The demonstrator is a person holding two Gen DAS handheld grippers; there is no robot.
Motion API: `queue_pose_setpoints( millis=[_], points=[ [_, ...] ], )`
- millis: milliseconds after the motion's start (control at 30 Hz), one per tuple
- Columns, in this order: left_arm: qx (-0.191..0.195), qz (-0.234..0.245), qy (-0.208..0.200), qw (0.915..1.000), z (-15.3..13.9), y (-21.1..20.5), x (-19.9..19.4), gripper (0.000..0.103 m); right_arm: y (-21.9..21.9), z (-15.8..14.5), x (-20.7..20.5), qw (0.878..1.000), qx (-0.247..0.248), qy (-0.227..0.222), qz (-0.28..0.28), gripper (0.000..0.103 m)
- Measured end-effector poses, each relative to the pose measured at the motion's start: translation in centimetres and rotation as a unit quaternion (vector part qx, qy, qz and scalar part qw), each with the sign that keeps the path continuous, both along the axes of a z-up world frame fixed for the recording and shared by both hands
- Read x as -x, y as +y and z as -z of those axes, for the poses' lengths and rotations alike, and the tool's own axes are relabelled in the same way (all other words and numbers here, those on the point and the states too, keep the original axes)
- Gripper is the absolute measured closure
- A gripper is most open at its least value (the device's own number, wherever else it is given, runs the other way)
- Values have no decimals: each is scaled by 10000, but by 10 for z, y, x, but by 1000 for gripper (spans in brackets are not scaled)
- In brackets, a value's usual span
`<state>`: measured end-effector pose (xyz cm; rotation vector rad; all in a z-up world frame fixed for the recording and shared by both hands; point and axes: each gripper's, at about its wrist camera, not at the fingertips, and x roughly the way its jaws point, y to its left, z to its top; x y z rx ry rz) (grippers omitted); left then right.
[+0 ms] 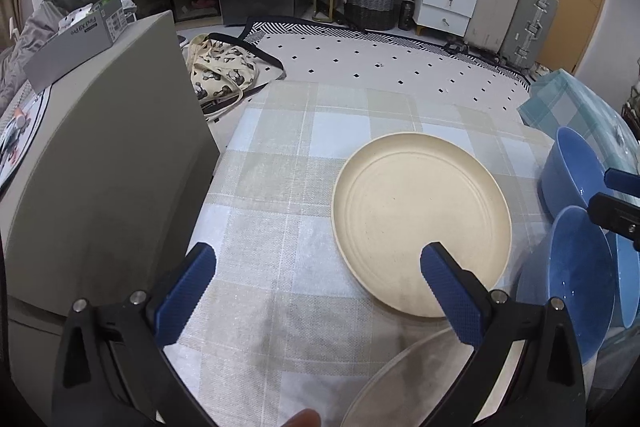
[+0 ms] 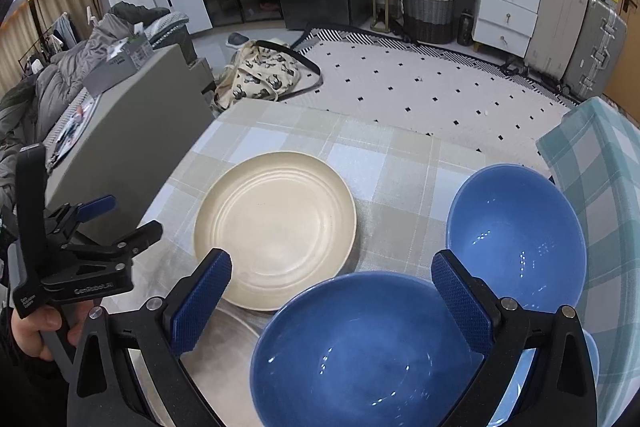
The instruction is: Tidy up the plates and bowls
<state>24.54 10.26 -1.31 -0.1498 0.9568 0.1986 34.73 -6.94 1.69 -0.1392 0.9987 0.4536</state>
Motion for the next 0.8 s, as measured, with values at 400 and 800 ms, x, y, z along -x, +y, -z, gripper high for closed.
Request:
queue_pose_setpoints(
  millis=[400,800],
  points=[
    [245,-4,270,9993,17,-1,-23,1,13,34,-35,9987,313,385,-108,1],
    [515,178,613,9966,41,-3,-34,7,28,62,-58,9955,520,770,-174,15]
  ],
)
